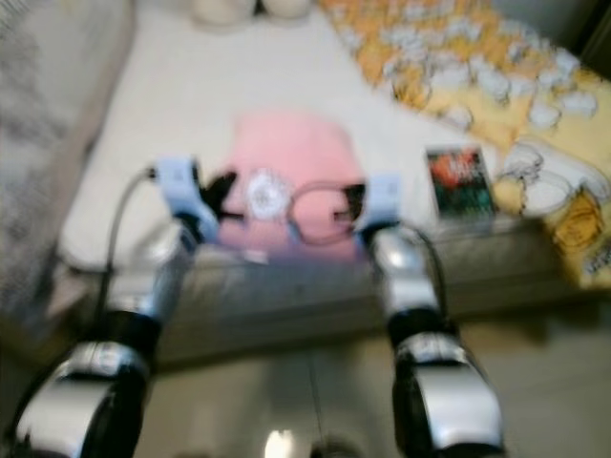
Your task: Clean up the room
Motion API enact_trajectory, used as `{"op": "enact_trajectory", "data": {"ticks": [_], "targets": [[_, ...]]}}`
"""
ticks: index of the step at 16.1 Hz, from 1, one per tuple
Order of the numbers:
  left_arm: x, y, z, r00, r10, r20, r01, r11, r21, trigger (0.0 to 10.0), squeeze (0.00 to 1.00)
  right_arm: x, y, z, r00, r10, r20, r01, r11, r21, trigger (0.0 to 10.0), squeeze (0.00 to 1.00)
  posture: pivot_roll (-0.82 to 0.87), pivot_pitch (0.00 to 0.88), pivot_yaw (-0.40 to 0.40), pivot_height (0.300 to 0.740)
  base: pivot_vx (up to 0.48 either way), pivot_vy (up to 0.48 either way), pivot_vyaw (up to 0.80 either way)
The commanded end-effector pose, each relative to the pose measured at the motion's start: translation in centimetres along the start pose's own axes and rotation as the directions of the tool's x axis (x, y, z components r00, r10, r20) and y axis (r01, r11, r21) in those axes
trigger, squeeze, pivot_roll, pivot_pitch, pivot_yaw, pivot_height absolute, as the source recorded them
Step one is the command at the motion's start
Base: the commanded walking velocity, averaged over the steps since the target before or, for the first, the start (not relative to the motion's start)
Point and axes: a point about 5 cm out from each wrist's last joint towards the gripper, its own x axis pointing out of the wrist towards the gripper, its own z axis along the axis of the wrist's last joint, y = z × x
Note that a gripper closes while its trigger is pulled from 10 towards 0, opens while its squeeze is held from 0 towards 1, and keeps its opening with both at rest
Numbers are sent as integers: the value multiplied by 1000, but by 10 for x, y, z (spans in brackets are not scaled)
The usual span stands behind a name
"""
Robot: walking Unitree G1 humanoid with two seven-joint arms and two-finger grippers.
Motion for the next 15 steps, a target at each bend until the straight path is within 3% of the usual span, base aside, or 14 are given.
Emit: {"op": "enact_trajectory", "data": {"ticks": [1,5,9,15], "targets": [[1,12,16,998,40,58,-41,999,17,0,0,4,6,11,998,7,55,-7,1000,1,10000,0,-1,0,7,740,480,0,631],[2,13,17,997,46,59,-47,999,23,0,0,4,5,10,999,-2,46,2,1000,-3,10000,0,-1,0,8,740,480,0,548],[6,10,24,996,42,73,-44,999,27,0,0,5,3,11,999,-13,48,13,1000,1,10000,0,2,0,8,740,480,0,0],[9,9,26,997,42,70,-45,998,44,0,0,5,1,15,997,-25,69,25,1000,-4,10000,0,1,0,12,740,480,0,492]]}}
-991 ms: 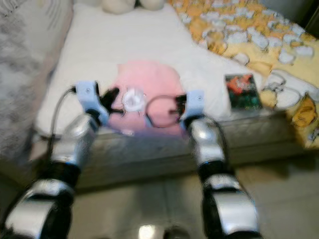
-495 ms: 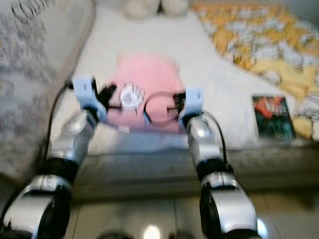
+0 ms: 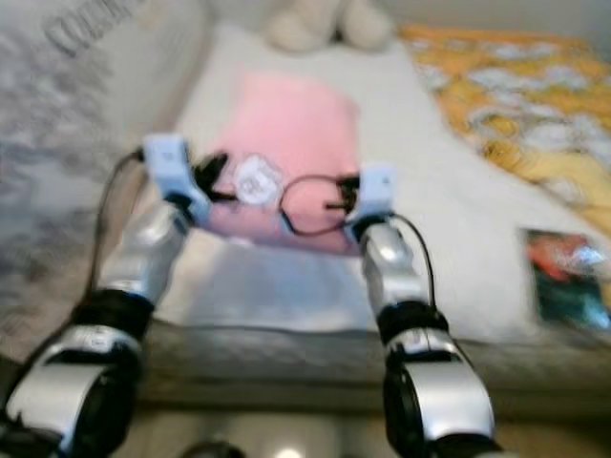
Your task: Clean up the room
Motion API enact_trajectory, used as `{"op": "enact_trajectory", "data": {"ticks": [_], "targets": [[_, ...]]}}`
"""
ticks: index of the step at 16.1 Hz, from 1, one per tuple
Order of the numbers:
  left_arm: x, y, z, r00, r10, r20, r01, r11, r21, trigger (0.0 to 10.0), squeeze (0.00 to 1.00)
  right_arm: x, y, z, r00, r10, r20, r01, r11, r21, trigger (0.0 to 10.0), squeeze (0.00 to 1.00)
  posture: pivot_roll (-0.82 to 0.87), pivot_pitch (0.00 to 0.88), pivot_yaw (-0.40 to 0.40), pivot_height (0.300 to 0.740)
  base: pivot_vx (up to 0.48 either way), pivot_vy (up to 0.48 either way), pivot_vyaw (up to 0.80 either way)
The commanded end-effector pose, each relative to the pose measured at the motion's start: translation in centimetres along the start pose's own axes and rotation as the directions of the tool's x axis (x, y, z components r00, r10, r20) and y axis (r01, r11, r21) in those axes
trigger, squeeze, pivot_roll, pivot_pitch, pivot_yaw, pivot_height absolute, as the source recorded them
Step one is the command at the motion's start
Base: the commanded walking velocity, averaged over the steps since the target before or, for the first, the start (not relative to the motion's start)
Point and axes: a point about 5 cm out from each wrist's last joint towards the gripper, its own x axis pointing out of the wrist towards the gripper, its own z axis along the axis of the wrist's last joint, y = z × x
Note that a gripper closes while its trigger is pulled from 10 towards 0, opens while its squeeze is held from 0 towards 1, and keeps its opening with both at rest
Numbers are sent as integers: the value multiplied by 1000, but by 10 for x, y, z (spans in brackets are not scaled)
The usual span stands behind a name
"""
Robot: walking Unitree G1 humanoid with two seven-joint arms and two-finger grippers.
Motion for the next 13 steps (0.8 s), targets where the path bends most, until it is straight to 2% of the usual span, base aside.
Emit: {"op": "enact_trajectory", "data": {"ticks": [1,6,13], "targets": [[4,-6,6,1000,-4,25,4,1000,5,0,0,-3,-17,4,998,-53,25,54,998,-13,10000,0,0,0,14,740,480,0,469],[6,-4,7,999,26,25,-26,1000,-3,0,0,-2,-15,5,998,-56,17,57,998,-10,10000,0,-1,0,7,740,480,0,88],[15,6,16,998,65,11,-65,998,9,0,0,16,-5,25,1000,13,-12,-14,999,-40,10000,0,11,0,-1,740,464,0,0]]}}
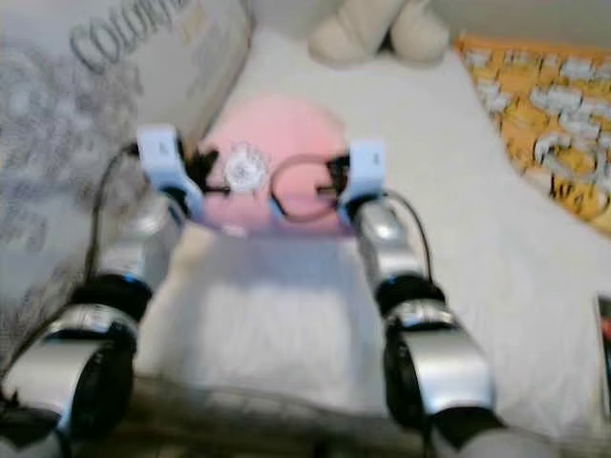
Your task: Clean up the room
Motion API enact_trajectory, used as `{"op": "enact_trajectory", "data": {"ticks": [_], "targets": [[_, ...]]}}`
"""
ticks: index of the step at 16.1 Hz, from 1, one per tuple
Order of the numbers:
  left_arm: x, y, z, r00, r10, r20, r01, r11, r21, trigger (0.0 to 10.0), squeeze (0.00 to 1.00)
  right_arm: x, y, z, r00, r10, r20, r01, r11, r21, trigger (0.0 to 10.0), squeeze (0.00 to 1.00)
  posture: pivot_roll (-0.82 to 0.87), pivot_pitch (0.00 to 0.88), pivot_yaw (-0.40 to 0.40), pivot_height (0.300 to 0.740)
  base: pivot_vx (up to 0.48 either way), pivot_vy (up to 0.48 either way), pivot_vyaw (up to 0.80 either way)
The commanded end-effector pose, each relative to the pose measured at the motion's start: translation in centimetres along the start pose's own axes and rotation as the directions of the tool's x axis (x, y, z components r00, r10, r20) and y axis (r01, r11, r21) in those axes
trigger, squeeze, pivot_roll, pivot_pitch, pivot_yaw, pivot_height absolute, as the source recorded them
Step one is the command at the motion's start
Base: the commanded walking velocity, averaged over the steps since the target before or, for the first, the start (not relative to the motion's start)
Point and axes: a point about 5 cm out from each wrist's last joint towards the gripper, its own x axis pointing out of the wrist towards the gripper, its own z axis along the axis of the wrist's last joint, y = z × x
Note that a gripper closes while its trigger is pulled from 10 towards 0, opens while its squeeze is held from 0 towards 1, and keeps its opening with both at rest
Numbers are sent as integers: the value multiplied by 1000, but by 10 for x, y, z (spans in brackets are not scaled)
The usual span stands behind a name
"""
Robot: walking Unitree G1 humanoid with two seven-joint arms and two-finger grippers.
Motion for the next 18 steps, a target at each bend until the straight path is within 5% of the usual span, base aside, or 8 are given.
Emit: {"op": "enact_trajectory", "data": {"ticks": [1,9,13,14,15,18], "targets": [[5,5,23,997,20,71,-22,999,27,0,0,5,0,15,999,-3,32,3,1000,-4,10000,0,19,0,-8,740,270,398,0],[6,7,23,996,43,81,-44,999,10,0,0,7,8,11,1000,25,11,-26,1000,11,10000,0,21,0,-9,740,34,468,0],[6,5,19,996,52,68,-55,998,40,0,0,7,8,9,999,42,-4,-42,999,7,10000,0,21,0,-2,740,0,0,0],[7,5,18,997,61,53,-63,997,50,4118,0,7,7,10,999,43,-5,-43,999,5,10000,0,21,0,-2,740,0,0,0],[7,5,18,996,68,51,-70,996,48,9608,0,8,7,11,999,43,-4,-43,999,6,10000,0,21,0,-2,740,0,0,0],[9,3,23,995,76,67,-80,995,52,10000,0,7,6,12,999,24,22,-24,1000,2,10000,0,22,0,-3,740,0,0,142]]}}
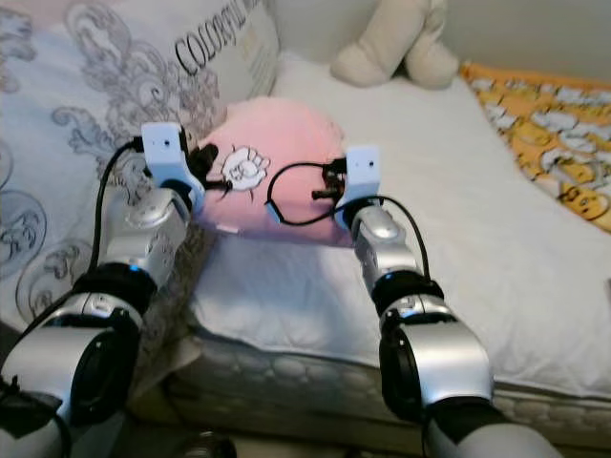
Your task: Clean up the room
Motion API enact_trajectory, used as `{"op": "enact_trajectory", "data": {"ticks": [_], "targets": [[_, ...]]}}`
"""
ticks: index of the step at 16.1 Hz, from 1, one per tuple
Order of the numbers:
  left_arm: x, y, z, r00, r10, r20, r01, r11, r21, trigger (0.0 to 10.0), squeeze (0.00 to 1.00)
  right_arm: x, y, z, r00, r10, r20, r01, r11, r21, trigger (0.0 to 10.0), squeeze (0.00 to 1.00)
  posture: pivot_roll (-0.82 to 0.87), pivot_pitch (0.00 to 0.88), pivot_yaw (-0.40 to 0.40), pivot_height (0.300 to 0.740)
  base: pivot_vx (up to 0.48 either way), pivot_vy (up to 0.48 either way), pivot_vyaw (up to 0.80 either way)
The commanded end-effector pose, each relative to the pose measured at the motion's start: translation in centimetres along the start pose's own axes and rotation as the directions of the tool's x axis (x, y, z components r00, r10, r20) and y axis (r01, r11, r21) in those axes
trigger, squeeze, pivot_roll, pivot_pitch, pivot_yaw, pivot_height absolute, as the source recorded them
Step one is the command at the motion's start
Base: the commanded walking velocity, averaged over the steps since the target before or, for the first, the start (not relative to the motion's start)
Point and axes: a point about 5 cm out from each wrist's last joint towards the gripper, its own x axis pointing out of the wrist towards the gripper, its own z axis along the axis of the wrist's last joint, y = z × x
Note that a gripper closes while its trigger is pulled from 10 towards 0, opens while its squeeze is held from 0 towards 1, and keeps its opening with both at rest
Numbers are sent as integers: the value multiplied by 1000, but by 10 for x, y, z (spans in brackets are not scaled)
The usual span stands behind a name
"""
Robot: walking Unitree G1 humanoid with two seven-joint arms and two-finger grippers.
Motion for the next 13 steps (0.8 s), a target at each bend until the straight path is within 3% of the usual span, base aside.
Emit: {"op": "enact_trajectory", "data": {"ticks": [1,3,13], "targets": [[0,10,7,999,40,34,-41,999,24,10000,0,4,2,14,998,-5,58,5,1000,-6,10000,0,22,0,-4,740,0,0,712],[-1,11,5,998,53,27,-54,998,38,10000,0,3,-1,11,999,-25,45,25,1000,11,10000,0,20,0,-4,740,0,0,613],[-1,4,4,999,8,33,-10,998,70,10000,0,0,0,6,998,-33,51,33,999,3,10000,0,18,0,1,740,30,0,0]]}}
